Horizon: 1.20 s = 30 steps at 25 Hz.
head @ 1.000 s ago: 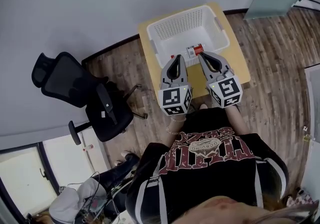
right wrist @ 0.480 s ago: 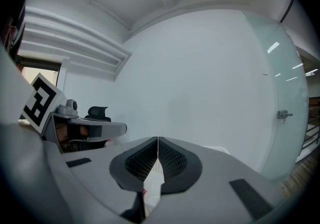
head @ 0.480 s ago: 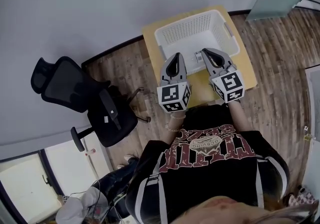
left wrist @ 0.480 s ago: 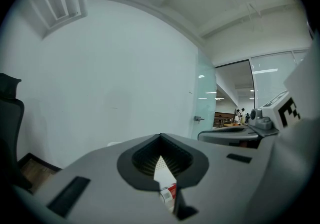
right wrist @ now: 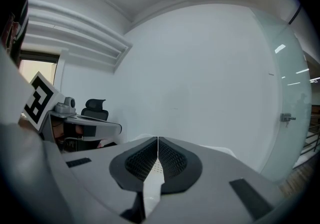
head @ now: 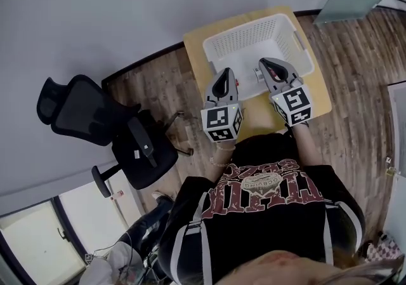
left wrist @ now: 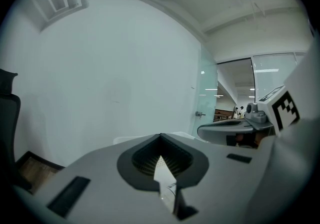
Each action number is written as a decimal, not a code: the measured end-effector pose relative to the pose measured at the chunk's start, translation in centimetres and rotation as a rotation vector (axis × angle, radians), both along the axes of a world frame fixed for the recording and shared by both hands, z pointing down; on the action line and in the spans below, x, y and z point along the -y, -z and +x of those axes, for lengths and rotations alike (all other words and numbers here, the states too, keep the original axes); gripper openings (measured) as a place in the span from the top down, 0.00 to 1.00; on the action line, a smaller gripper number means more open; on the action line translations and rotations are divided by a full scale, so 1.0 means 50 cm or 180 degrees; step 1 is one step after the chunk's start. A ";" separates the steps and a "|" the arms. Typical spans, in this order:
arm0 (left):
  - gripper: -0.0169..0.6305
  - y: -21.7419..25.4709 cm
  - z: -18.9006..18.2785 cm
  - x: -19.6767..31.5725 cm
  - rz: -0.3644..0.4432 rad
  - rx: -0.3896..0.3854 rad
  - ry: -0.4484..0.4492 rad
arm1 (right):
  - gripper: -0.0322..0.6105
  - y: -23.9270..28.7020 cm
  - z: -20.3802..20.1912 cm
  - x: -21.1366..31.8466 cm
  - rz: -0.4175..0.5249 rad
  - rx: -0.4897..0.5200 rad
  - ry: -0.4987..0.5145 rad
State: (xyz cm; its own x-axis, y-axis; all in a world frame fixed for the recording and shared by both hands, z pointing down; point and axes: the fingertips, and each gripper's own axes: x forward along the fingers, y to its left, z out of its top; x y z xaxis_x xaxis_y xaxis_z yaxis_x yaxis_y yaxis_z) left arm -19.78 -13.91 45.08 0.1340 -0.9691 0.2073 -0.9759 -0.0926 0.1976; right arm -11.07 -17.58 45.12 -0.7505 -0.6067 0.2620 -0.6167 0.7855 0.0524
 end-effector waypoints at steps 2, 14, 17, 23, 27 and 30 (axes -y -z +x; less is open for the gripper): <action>0.90 -0.001 0.000 0.008 -0.0020 0.0000 -0.0001 | 0.92 -0.003 -0.002 0.009 -0.0024 -0.0011 0.0008; 0.90 -0.035 -0.011 0.024 -0.0198 0.0001 0.0323 | 0.92 -0.040 -0.014 0.058 -0.0145 -0.0341 0.0417; 0.90 -0.047 -0.017 0.024 -0.0235 -0.0021 0.0403 | 0.92 -0.046 -0.022 0.068 -0.0136 -0.0390 0.0537; 0.90 -0.060 -0.020 0.013 -0.0302 0.0006 0.0536 | 0.92 -0.064 -0.040 0.071 -0.0175 -0.0454 0.0787; 0.90 -0.072 -0.026 0.006 -0.0351 0.0025 0.0619 | 0.92 -0.083 -0.056 0.074 -0.0192 -0.0512 0.0959; 0.90 -0.082 -0.034 -0.002 -0.0405 0.0012 0.0715 | 0.92 -0.097 -0.067 0.075 -0.0179 -0.0575 0.1124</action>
